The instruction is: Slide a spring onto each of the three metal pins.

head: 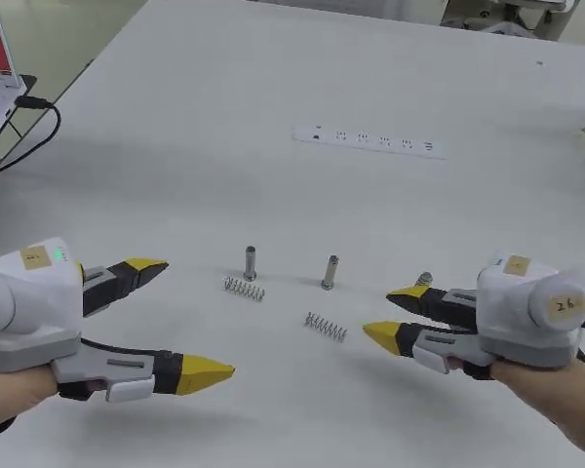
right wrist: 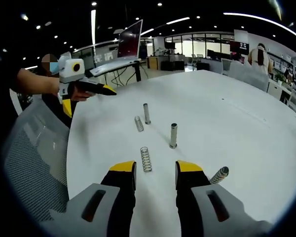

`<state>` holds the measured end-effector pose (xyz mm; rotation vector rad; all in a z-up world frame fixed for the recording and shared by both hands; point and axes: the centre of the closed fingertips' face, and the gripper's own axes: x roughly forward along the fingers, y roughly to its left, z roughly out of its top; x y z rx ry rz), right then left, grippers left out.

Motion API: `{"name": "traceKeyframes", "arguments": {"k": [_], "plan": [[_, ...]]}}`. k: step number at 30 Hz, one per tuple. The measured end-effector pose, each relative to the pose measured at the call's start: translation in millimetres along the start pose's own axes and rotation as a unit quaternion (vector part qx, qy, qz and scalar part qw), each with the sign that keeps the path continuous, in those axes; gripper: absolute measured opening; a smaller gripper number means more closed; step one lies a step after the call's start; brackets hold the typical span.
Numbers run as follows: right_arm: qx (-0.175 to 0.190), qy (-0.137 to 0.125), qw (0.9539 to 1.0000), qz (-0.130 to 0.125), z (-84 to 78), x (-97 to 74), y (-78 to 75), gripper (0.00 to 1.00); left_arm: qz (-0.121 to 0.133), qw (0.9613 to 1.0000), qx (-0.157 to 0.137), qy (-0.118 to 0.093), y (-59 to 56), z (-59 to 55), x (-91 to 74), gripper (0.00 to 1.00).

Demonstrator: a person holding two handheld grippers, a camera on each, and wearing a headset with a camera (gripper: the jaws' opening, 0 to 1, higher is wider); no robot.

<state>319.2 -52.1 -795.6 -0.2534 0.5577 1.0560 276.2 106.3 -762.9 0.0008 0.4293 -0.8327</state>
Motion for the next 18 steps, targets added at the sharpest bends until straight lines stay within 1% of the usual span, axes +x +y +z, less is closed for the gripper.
{"name": "traceKeyframes", "arguments": {"k": [3,8,13,15,18], "plan": [[-0.007,0.003,0.9999,0.010,2.2,10.0,6.3,0.29,-0.001,1.0000,0.000,0.001,-0.6,-0.3,-0.1,0.94],[-0.017,0.010,0.9995,0.024,2.3,21.7,14.6,0.28,0.001,1.0000,-0.001,0.002,0.6,-1.0,-1.2,0.94],[-0.020,0.018,0.9992,0.029,-1.6,28.7,17.0,0.25,0.002,1.0000,-0.002,0.003,1.6,-2.4,-2.0,0.94],[-0.023,0.027,0.9989,0.032,-5.8,31.5,18.4,0.23,0.002,1.0000,-0.003,0.003,1.3,-2.6,-1.7,0.94],[-0.027,0.037,0.9986,0.027,-10.2,37.0,16.8,0.21,0.000,1.0000,-0.003,0.004,0.3,-2.8,-0.8,0.94]]}}
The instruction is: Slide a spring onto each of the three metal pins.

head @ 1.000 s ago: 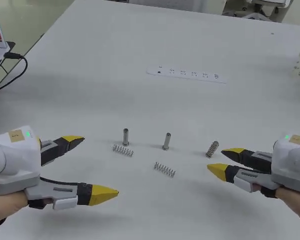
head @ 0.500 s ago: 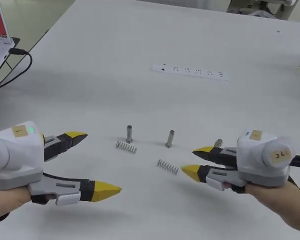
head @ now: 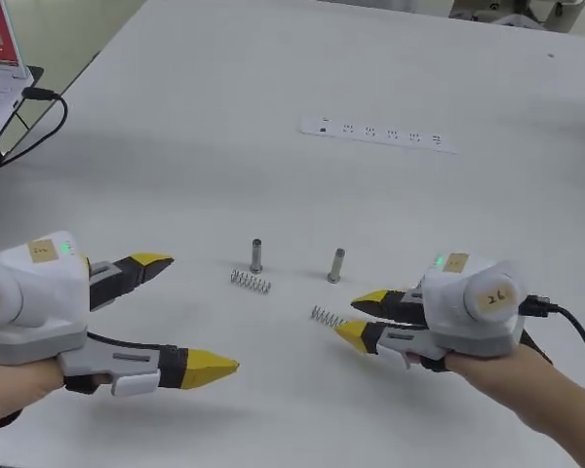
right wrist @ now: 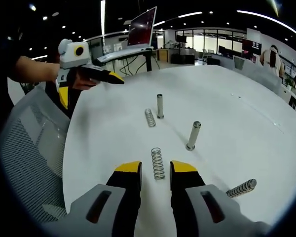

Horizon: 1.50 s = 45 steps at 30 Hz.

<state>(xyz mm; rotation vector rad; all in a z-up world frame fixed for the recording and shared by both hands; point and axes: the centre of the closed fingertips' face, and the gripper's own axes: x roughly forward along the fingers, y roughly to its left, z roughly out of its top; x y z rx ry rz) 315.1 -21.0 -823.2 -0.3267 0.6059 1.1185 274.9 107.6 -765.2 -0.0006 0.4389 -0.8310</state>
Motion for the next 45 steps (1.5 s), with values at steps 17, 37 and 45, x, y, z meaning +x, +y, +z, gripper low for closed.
{"name": "traceKeyframes", "arguments": {"k": [17,37,45], "plan": [[-0.019,0.043,0.9989,0.004,-14.0,20.5,-0.8,0.13,-0.001,1.0000,0.000,0.001,-2.6,-1.2,-3.3,0.94],[-0.048,0.035,0.9981,0.017,-3.3,-4.3,2.8,0.08,-0.022,0.9997,0.007,0.001,-15.7,3.2,4.9,0.90],[-0.069,0.025,0.9971,0.021,4.8,-29.2,2.4,0.08,-0.043,0.9989,0.019,0.001,-27.5,8.9,17.2,0.90]]}}
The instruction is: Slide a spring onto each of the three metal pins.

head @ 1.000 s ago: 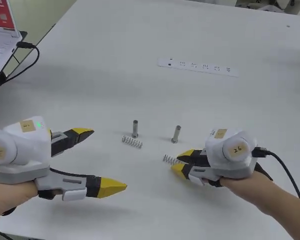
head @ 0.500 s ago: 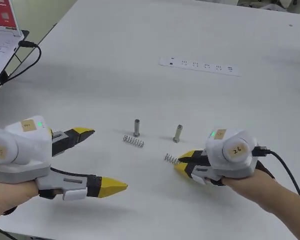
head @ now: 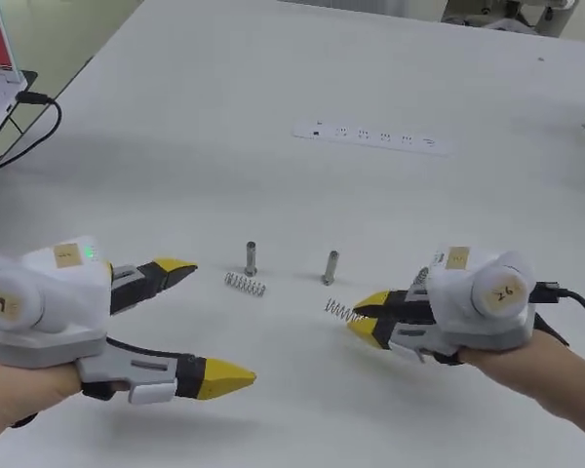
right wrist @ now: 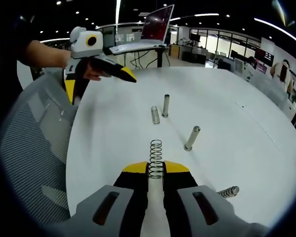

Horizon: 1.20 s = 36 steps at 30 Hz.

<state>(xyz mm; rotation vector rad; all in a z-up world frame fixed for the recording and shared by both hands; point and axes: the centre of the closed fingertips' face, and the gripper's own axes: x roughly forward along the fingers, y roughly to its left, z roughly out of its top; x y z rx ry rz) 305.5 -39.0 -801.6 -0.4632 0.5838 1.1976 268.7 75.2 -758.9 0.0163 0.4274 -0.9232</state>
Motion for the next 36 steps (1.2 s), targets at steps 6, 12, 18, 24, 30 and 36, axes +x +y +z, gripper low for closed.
{"name": "traceKeyframes", "arguments": {"k": [6,12,18,24,30,36], "plan": [[-0.015,-0.004,0.9999,0.007,5.8,-8.3,4.0,0.08,-0.013,0.9999,0.008,0.002,-4.3,4.8,6.6,0.89],[-0.044,-0.008,0.9986,0.029,14.5,-14.4,15.7,0.08,-0.031,0.9994,0.013,0.004,-12.7,8.5,15.1,0.86],[-0.062,-0.015,0.9969,0.046,23.0,-18.6,23.4,0.08,-0.055,0.9983,0.021,0.003,-24.0,14.1,27.2,0.81],[-0.077,-0.015,0.9954,0.055,25.7,-20.7,27.5,0.08,-0.076,0.9967,0.031,0.003,-31.4,18.7,38.4,0.75],[-0.092,-0.015,0.9935,0.065,27.3,-24.2,32.8,0.08,-0.102,0.9944,0.028,0.004,-39.8,20.3,45.2,0.56],[-0.105,-0.015,0.9915,0.075,29.6,-25.9,38.0,0.08,-0.118,0.9925,0.035,0.002,-48.9,24.5,55.6,0.50]]}}
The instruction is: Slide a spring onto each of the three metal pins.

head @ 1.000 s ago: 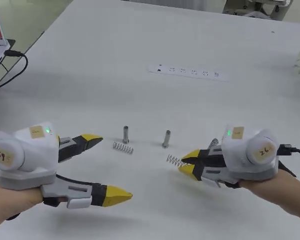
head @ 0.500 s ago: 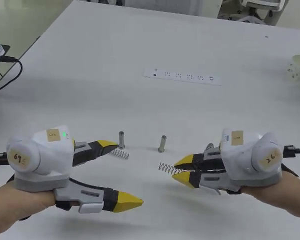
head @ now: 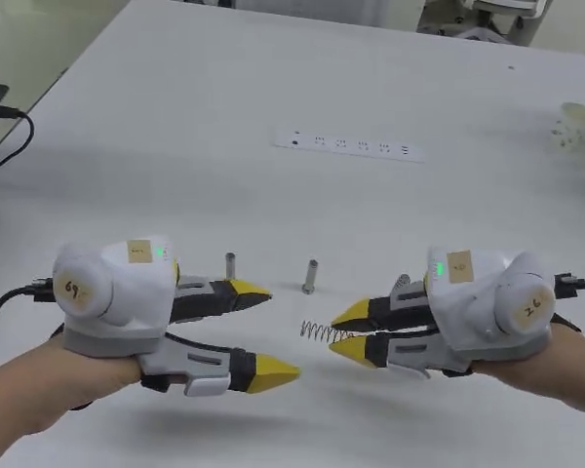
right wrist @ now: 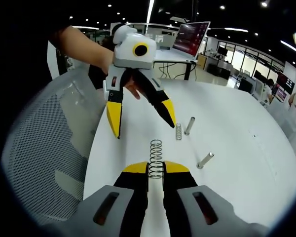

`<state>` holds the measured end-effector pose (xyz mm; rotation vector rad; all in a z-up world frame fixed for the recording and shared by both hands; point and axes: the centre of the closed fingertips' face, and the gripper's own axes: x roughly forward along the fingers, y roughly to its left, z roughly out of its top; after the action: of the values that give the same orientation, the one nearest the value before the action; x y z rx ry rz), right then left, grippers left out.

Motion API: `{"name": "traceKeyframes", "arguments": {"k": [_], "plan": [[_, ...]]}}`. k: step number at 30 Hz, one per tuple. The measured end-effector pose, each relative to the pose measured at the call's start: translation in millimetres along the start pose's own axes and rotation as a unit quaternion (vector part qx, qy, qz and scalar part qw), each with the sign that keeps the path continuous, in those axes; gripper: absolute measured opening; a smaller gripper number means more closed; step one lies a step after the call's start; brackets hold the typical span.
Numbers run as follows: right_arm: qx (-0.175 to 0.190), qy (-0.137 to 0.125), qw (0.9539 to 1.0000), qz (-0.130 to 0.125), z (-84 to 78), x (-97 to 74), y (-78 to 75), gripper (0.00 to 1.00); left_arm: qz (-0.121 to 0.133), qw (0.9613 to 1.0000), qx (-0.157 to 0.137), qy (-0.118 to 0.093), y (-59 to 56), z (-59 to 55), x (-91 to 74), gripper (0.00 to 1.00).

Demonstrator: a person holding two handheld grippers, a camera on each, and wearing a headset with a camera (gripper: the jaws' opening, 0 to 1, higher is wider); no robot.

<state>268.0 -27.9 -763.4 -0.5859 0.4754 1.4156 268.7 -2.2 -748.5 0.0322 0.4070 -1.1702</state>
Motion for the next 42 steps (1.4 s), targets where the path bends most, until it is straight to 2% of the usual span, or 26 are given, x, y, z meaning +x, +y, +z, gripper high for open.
{"name": "traceKeyframes", "arguments": {"k": [4,10,15,22,32,42], "plan": [[-0.006,-0.004,1.0000,0.006,4.0,-0.9,2.5,0.08,-0.013,0.9999,0.006,0.003,-4.0,1.9,6.8,0.43],[-0.014,-0.006,0.9998,0.012,6.9,-2.5,5.5,0.08,-0.021,0.9997,0.010,-0.002,-5.5,6.9,13.0,0.38],[-0.018,-0.008,0.9996,0.017,10.3,-4.1,8.3,0.08,-0.031,0.9994,0.017,0.003,-7.6,6.8,17.2,0.34],[-0.023,-0.010,0.9994,0.022,12.9,-5.7,11.4,0.08,-0.046,0.9987,0.021,-0.002,-12.7,8.6,18.7,0.17],[-0.025,-0.014,0.9992,0.027,16.8,-6.9,13.6,0.08,-0.054,0.9982,0.026,0.000,-17.6,7.3,18.8,0.08],[-0.026,-0.013,0.9991,0.031,16.8,-7.5,16.3,0.08,-0.056,0.9979,0.033,-0.002,-21.3,9.0,18.9,0.06]]}}
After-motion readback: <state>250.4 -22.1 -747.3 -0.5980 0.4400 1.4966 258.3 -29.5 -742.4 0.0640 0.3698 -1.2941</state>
